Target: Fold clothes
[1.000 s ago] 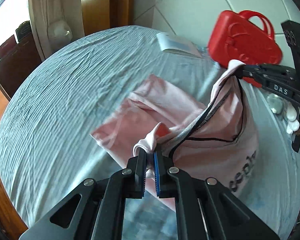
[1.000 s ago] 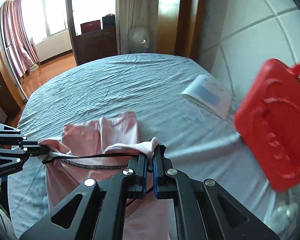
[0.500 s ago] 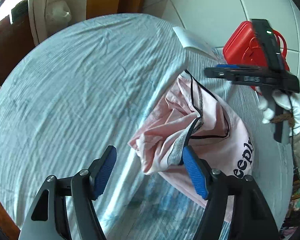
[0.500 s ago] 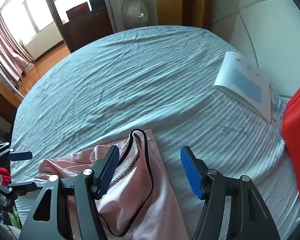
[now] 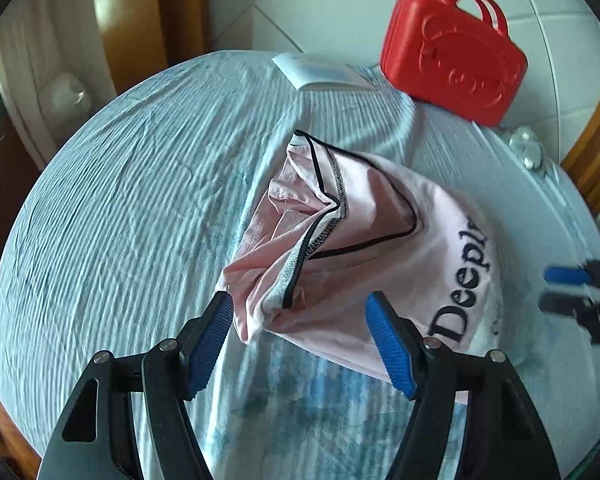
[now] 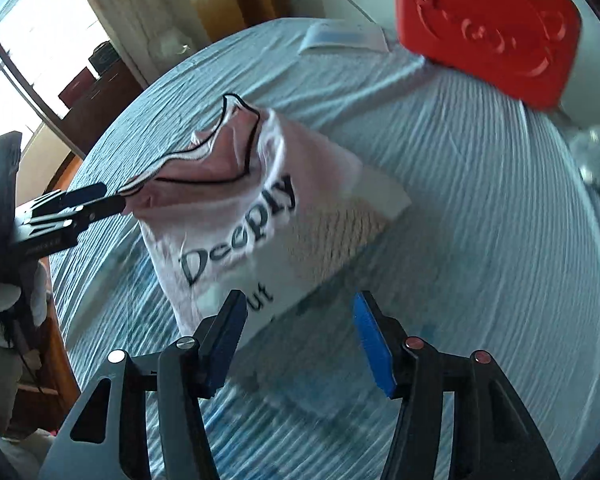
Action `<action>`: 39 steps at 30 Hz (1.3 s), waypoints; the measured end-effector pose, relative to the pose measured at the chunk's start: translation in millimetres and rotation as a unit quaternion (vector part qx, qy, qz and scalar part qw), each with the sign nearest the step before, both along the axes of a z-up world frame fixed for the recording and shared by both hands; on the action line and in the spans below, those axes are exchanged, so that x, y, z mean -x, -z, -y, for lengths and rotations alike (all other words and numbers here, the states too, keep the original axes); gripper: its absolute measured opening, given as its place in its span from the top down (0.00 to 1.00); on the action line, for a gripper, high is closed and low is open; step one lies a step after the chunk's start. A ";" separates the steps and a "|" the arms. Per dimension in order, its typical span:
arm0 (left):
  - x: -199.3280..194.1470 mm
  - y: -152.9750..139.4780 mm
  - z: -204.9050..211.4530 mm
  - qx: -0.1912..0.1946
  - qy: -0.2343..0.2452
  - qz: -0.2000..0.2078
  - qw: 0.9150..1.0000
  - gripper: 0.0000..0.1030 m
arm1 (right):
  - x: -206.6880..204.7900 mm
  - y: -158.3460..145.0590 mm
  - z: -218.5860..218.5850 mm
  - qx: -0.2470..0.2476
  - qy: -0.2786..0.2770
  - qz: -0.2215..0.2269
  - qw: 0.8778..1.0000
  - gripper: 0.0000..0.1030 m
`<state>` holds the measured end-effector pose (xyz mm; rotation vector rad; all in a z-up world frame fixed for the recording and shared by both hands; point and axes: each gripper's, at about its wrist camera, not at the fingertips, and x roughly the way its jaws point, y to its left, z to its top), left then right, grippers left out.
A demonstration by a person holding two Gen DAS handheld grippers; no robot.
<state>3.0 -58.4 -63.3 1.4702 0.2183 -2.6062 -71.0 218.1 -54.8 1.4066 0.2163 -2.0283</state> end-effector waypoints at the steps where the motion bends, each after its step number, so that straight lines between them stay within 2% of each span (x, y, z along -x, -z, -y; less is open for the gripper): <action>1: 3.8 3.7 0.5 0.008 0.017 0.002 1.000 0.32 | -9.4 5.5 -2.6 0.000 0.015 0.004 1.000 0.46; 3: 11.7 11.2 4.0 0.016 0.051 0.006 0.999 0.32 | -22.9 13.8 -0.9 0.008 0.051 0.017 0.999 0.46; 6: 23.0 21.1 18.4 -0.002 0.094 0.013 0.995 0.33 | -42.2 26.1 10.6 0.016 0.110 0.038 0.993 0.46; 7: 25.6 23.0 24.1 -0.010 0.107 0.016 0.994 0.37 | -48.1 30.2 15.4 0.019 0.130 0.045 0.990 0.46; 8: 28.2 24.8 29.9 -0.018 0.120 0.018 0.992 0.53 | -52.7 34.1 20.3 0.027 0.142 0.055 0.988 0.46; 9: 30.8 26.6 35.7 -0.027 0.132 0.021 0.991 0.64 | -59.6 38.9 28.5 0.038 0.153 0.065 0.985 0.46; 10: 33.2 28.5 43.1 -0.043 0.138 0.027 0.989 0.82 | -63.4 40.9 34.9 0.040 0.159 0.067 0.984 0.46; 11: 36.2 30.2 50.5 -0.058 0.142 0.029 0.988 0.87 | -66.3 43.5 41.8 0.036 0.164 0.064 0.984 0.47; 12: 38.0 32.0 59.0 -0.066 0.138 0.030 0.988 0.88 | -66.1 47.5 47.1 0.023 0.170 0.062 0.983 0.62; 13: 39.9 34.7 67.7 -0.073 0.130 0.034 0.988 0.88 | -66.0 51.6 52.4 0.010 0.177 0.060 0.982 0.91; 14: 40.9 38.3 77.5 -0.080 0.118 0.040 0.989 0.88 | -65.6 55.1 56.9 -0.001 0.183 0.059 0.981 0.94; 16: 42.4 50.2 100.3 -0.118 0.093 0.063 0.987 0.88 | -63.0 56.4 58.0 -0.011 0.189 0.065 0.980 0.94; 17: 41.4 54.7 108.7 -0.124 0.077 0.076 0.986 0.87 | -61.4 55.4 58.8 -0.015 0.191 0.066 0.979 0.94; 19: 37.3 53.9 116.0 -0.122 0.077 0.082 0.986 0.87 | -54.3 37.0 63.5 -0.012 0.169 0.048 0.984 0.91; 22: 31.2 27.3 107.3 -0.094 0.105 0.053 0.989 0.86 | -43.8 9.3 70.6 -0.008 0.136 0.021 0.990 0.90; 24: 31.0 11.7 98.1 -0.072 0.111 0.033 0.991 0.75 | -36.8 -9.2 75.4 -0.005 0.114 0.003 0.993 0.90; 25: 31.0 4.2 93.6 -0.061 0.113 0.023 0.991 0.66 | -33.2 -18.4 77.7 -0.004 0.103 -0.006 0.995 0.90; 28: 36.4 7.0 89.5 -0.050 0.088 0.022 0.995 0.63 | -21.1 -44.5 86.1 0.000 0.068 -0.032 0.997 0.90; 33: 39.5 40.8 98.6 -0.068 0.043 0.055 0.995 0.63 | 46.0 -39.0 136.1 0.002 -0.049 -0.058 0.997 0.90; 35: 39.0 52.1 100.0 -0.082 0.019 0.065 0.994 0.64 | 72.1 -30.3 151.1 0.004 -0.083 -0.051 0.995 0.90; 39: 37.6 53.4 100.1 -0.102 -0.011 0.054 0.993 0.64 | 110.9 -10.9 187.4 0.003 -0.151 -0.044 0.987 0.90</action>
